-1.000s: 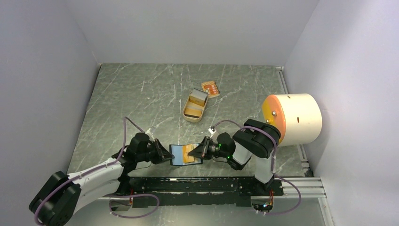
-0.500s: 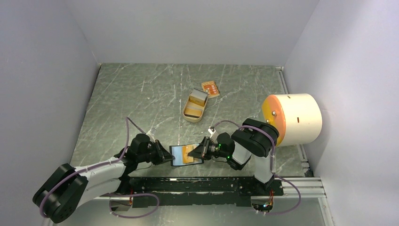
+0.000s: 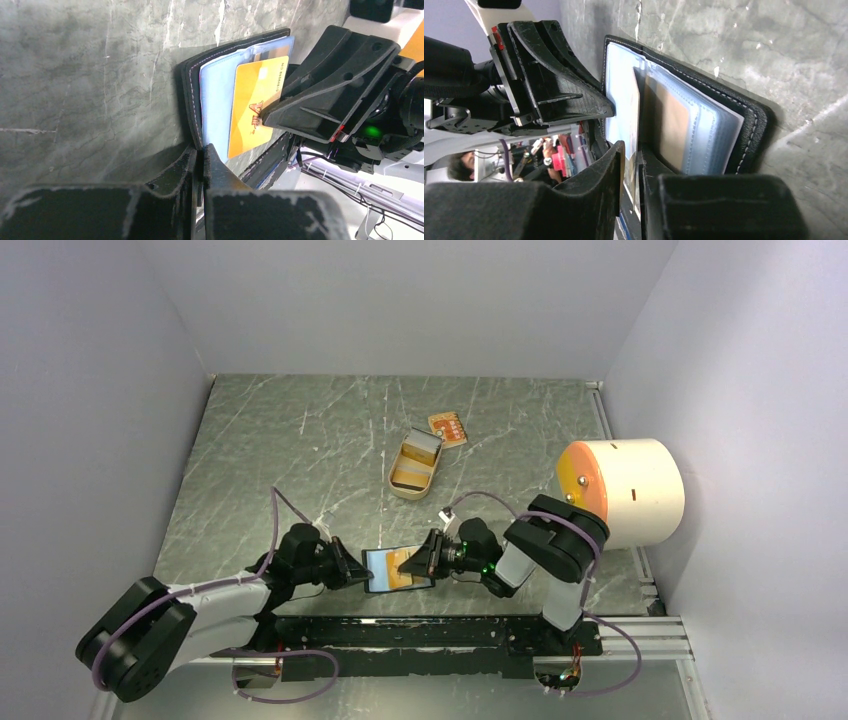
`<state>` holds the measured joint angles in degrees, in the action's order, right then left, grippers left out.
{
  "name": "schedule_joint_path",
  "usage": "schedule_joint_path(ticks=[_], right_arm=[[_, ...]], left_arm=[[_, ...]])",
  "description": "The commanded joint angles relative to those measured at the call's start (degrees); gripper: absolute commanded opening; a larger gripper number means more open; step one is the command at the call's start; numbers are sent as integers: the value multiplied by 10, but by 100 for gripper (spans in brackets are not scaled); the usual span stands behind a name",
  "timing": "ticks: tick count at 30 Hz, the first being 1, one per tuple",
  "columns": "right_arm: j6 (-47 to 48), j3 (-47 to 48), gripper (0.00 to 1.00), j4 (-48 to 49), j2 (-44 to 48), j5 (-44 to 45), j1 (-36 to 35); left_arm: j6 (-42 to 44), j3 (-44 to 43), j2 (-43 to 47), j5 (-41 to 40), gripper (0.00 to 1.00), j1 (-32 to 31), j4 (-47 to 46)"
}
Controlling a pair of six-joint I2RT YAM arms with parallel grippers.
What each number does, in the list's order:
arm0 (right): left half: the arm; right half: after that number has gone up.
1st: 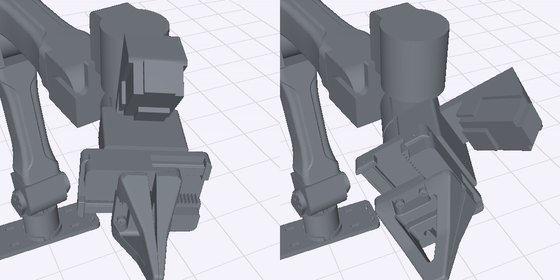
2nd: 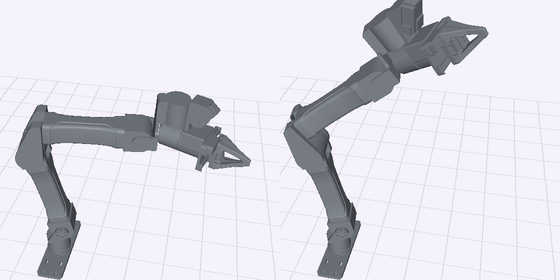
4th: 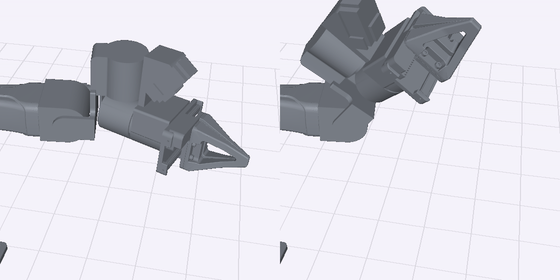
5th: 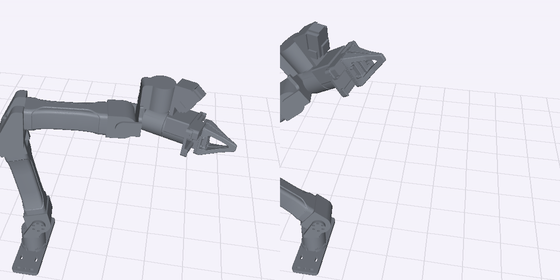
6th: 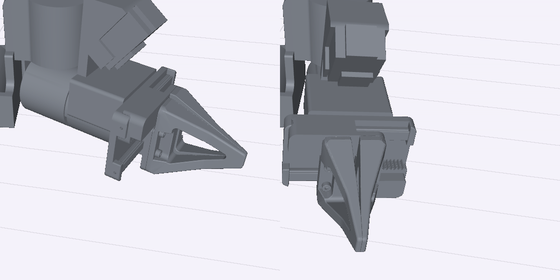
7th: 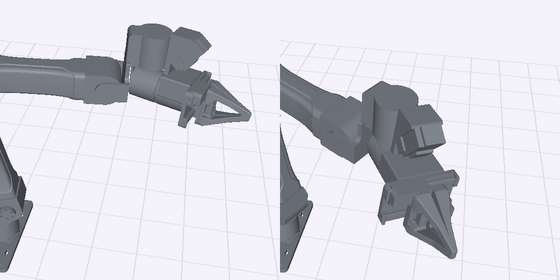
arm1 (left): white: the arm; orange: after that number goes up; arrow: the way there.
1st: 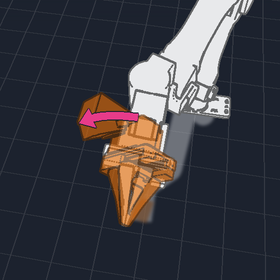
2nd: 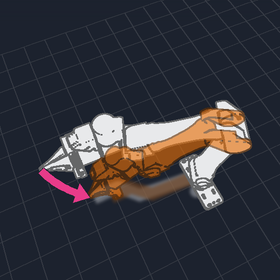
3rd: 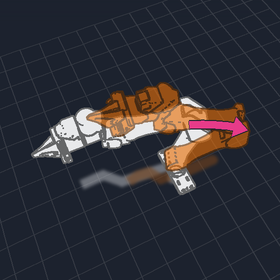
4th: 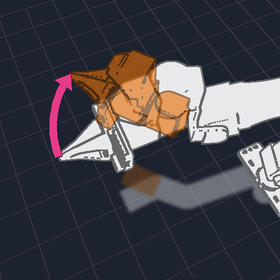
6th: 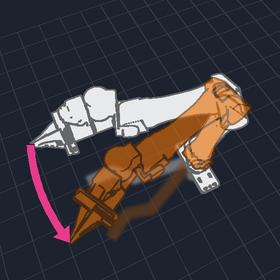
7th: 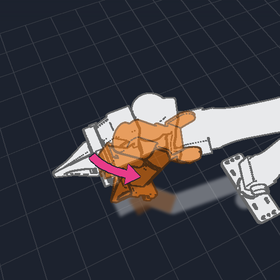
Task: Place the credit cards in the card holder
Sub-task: Insert the credit card into the card holder.
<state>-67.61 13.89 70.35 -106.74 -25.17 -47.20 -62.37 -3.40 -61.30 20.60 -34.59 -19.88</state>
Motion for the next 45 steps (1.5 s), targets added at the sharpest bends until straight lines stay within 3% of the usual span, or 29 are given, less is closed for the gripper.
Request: schedule_joint_path(ticks=[1, 5, 8, 13, 17, 19, 21, 22, 34, 41, 45], right_arm=[[81, 11, 22, -153, 55, 12, 16], [131, 35, 28, -262, 108, 22, 22], [127, 38, 28, -263, 112, 15, 21], [124, 35, 12, -249, 107, 11, 26], [121, 33, 0, -240, 107, 2, 36], [122, 35, 5, -241, 108, -6, 39], [127, 39, 25, -249, 114, -14, 41], [129, 37, 27, -252, 118, -14, 42], [147, 46, 28, -294, 137, -9, 48], [153, 41, 28, -304, 151, -8, 56], [156, 44, 14, -302, 146, -11, 56]], left_arm=[[6, 1, 11, 15, 9, 2, -13], [5, 3, 32, 7, 9, 2, 5], [9, 1, 34, 5, 9, 3, 9], [12, -1, 13, 6, 9, 3, 6], [15, -2, 8, 3, 22, 3, 17], [12, -1, 15, 2, 24, 3, 21], [13, -1, 24, 2, 24, 3, 25], [12, -1, 27, 1, 24, 2, 27], [11, 0, 42, 3, 18, 3, 32], [10, 3, 46, 1, 24, 3, 35], [8, 3, 51, 1, 20, 3, 35]])
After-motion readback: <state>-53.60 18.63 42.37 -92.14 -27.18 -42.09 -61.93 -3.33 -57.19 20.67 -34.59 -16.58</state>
